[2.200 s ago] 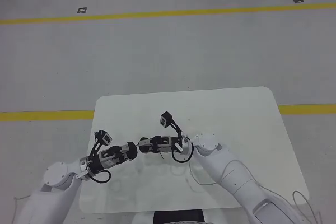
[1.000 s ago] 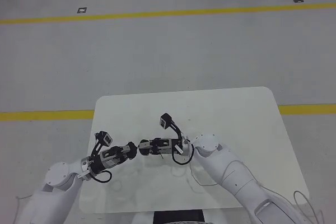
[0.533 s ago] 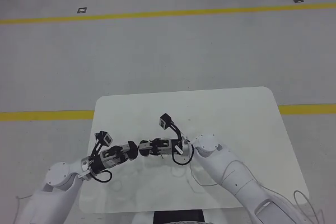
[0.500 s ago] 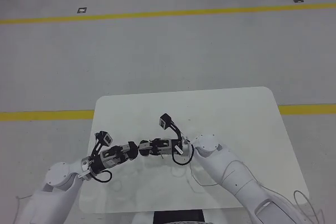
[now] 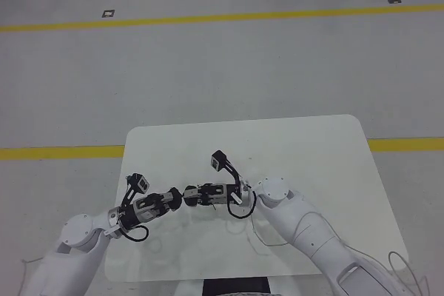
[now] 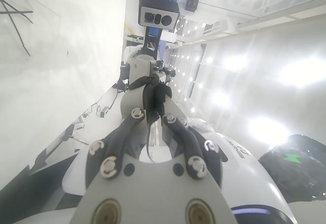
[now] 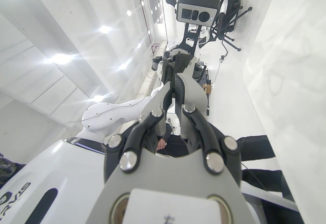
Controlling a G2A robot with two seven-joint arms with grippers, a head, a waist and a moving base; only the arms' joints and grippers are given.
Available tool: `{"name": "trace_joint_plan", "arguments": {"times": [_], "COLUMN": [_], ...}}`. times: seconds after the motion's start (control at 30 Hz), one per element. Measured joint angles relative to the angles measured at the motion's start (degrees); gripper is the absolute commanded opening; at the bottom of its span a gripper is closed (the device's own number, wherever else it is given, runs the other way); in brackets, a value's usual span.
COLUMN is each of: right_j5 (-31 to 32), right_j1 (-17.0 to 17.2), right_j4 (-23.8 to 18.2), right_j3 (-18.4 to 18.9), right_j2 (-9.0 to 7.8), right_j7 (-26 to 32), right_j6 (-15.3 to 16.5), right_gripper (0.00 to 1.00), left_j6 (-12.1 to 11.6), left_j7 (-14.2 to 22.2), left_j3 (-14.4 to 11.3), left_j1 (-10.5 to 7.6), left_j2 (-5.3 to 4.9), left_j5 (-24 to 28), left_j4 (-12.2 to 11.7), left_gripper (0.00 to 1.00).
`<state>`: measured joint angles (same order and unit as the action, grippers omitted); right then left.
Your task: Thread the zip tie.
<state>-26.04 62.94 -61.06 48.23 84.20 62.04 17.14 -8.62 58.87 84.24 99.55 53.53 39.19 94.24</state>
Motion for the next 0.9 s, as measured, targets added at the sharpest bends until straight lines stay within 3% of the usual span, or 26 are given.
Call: {"name": "trace_joint_plan", "arguments": {"times": [0.03,0.07,0.13,0.17,0.2,0.43,0.77,0.9], "right_j5": [-0.05,-0.10,-0.20,-0.28,-0.36,-0.91,-3.06,-3.40], "right_j1": [0.00,0.00,0.00,-0.01,-0.02,0.01,1.08,1.17], "right_j4": [0.04,0.10,0.18,0.22,0.26,0.41,0.30,0.31], "right_j3": [-0.01,-0.01,-0.01,-0.01,0.02,0.96,3.64,3.90], "right_j2": [-0.01,-0.04,-0.08,-0.10,-0.12,-0.48,-1.17,-1.19], "right_j7": [-0.06,-0.11,-0.15,-0.17,-0.24,-0.85,-4.15,-5.03], "right_j6": [-0.04,-0.07,-0.10,-0.15,-0.20,-0.03,0.28,0.19], "right_gripper": [0.11,0.10,0.31,0.92,1.00,1.00,1.00,1.00], "left_j6": [-0.10,-0.23,-0.36,-0.43,-0.49,-1.78,-10.64,-10.89], "left_j7": [-0.02,-0.04,-0.03,0.01,0.05,0.24,0.17,0.26], "left_j3": [0.00,0.00,-0.03,-0.05,-0.06,0.38,1.32,1.39], "left_j1": [-0.02,-0.03,-0.03,-0.05,-0.06,-0.19,0.23,0.18], "left_j2": [-0.01,-0.02,-0.03,-0.03,-0.03,-0.13,-0.05,-0.04], "left_j5": [-0.15,-0.34,-0.38,-0.38,-0.36,-1.00,-2.51,-2.51], "left_j4": [0.01,0.02,0.02,0.00,-0.02,-0.41,-1.53,-1.68], "left_gripper": [0.00,0.00,0.00,0.00,0.00,0.00,0.00,0.00]}}
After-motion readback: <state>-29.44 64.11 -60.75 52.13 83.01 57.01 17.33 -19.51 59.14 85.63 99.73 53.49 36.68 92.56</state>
